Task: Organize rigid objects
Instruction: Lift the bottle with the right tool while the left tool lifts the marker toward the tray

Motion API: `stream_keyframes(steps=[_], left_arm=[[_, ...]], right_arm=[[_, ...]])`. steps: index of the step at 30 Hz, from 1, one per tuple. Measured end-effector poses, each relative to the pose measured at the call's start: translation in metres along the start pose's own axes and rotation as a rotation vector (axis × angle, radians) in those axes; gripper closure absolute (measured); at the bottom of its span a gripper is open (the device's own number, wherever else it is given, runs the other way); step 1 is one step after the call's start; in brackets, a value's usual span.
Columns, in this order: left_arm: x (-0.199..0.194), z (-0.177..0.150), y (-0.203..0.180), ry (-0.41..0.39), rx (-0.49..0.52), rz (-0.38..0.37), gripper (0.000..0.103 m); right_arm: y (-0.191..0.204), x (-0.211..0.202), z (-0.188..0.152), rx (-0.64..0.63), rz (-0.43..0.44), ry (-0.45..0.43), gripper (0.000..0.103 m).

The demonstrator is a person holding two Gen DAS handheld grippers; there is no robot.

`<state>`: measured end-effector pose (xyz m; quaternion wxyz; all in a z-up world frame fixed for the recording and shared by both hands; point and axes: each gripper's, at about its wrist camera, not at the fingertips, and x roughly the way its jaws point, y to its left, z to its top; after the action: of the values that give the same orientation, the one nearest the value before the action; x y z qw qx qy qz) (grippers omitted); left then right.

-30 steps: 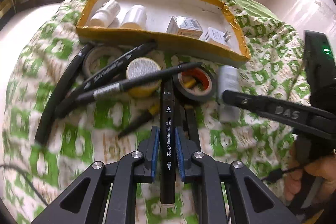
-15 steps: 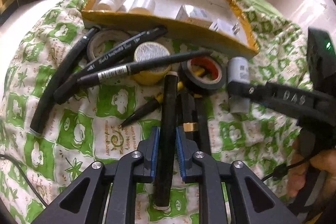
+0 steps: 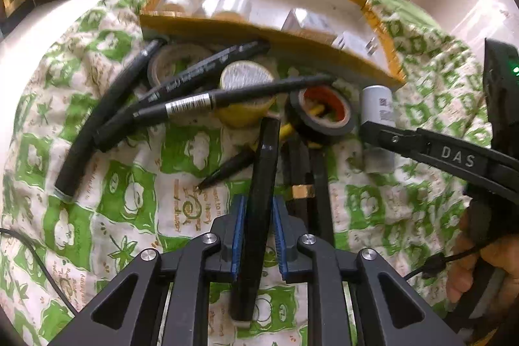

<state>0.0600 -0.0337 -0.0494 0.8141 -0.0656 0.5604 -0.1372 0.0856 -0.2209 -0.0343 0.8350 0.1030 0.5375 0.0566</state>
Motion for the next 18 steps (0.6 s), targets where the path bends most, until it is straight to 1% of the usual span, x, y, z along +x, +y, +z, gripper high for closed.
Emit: stream_keyframes(steps=[3, 7, 9, 13, 18], left_arm=[[0.003, 0.001, -0.001, 0.011, 0.007, 0.009, 0.086], [0.011, 0.004, -0.005, 0.032, 0.018, 0.029, 0.086], [0.010, 0.004, -0.007, 0.024, 0.027, 0.034, 0.086], [0.001, 0.004, -0.006, -0.007, 0.014, 0.008, 0.087], [-0.022, 0.001, -0.006, -0.062, 0.010, -0.023, 0.088]], right_arm=[[-0.005, 0.008, 0.000, 0.024, -0.001, 0.023, 0.069], [-0.004, 0.011, 0.001, 0.012, -0.012, 0.019, 0.069], [-0.003, 0.010, 0.000, 0.009, -0.014, 0.015, 0.070], [-0.003, -0.002, 0.000, 0.018, 0.016, -0.011, 0.070], [-0.004, -0.023, 0.000, 0.022, 0.059, -0.051, 0.070]])
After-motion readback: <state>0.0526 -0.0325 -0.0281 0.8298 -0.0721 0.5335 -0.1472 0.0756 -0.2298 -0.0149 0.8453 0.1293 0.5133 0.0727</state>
